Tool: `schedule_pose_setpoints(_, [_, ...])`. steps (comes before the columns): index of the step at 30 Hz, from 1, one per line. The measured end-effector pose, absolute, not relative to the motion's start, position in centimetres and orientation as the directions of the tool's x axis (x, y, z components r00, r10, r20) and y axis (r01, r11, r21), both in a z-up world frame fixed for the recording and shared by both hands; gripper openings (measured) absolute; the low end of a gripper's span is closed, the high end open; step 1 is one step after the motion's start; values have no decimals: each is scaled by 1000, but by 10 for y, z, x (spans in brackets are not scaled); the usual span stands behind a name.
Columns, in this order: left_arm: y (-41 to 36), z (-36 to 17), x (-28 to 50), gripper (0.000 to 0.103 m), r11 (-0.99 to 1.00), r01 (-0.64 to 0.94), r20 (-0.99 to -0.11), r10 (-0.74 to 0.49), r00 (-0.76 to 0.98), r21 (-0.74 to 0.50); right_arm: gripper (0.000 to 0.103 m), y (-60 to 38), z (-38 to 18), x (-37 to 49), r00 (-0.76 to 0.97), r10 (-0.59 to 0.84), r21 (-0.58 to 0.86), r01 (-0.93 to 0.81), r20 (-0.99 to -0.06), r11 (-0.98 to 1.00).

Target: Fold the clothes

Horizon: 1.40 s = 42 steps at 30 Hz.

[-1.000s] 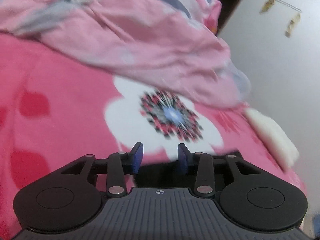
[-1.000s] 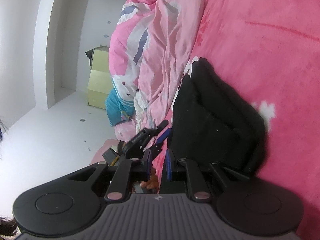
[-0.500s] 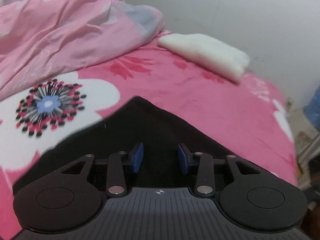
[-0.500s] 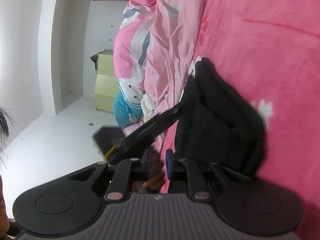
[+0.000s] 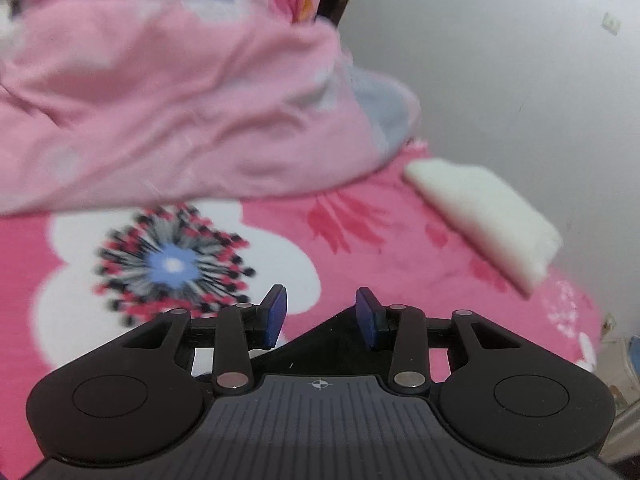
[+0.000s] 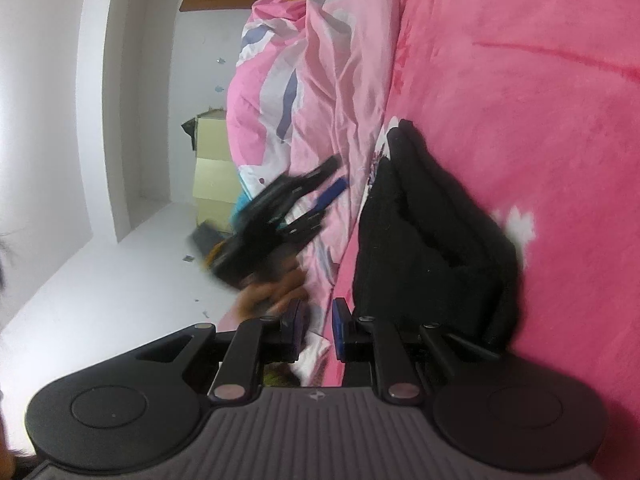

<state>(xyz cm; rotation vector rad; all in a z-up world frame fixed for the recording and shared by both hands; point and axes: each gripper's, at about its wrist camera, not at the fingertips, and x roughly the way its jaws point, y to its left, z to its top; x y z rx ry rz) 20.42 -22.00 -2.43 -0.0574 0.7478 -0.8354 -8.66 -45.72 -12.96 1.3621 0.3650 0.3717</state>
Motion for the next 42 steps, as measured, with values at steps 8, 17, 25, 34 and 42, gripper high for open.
schedule_pose_setpoints(8, [-154, 1, 81, 49, 660, 727, -669, -629, 396, -190, 17, -447, -77, -61, 860, 410, 847, 48, -305, 529])
schedule_pose_setpoints(17, [-136, -66, 4, 48, 630, 737, -644, -674, 362, -245, 17, -448, -64, 50, 696, 470, 741, 136, -544, 657])
schedule_pose_setpoints(25, [-121, -78, 1, 48, 616, 743, -604, -705, 371, -262, 15, -495, -62, 59, 802, 317, 752, 230, -506, 617])
schedule_pose_setpoints(34, [-119, -82, 1, 48, 617, 733, -592, -715, 371, -286, 5, -495, -96, 87, 775, 331, 792, 332, -539, 512])
schedule_pose_setpoints(42, [-115, -83, 2, 48, 608, 734, -589, -725, 357, -303, 15, -501, -65, 1, 838, 412, 900, 192, -358, 392])
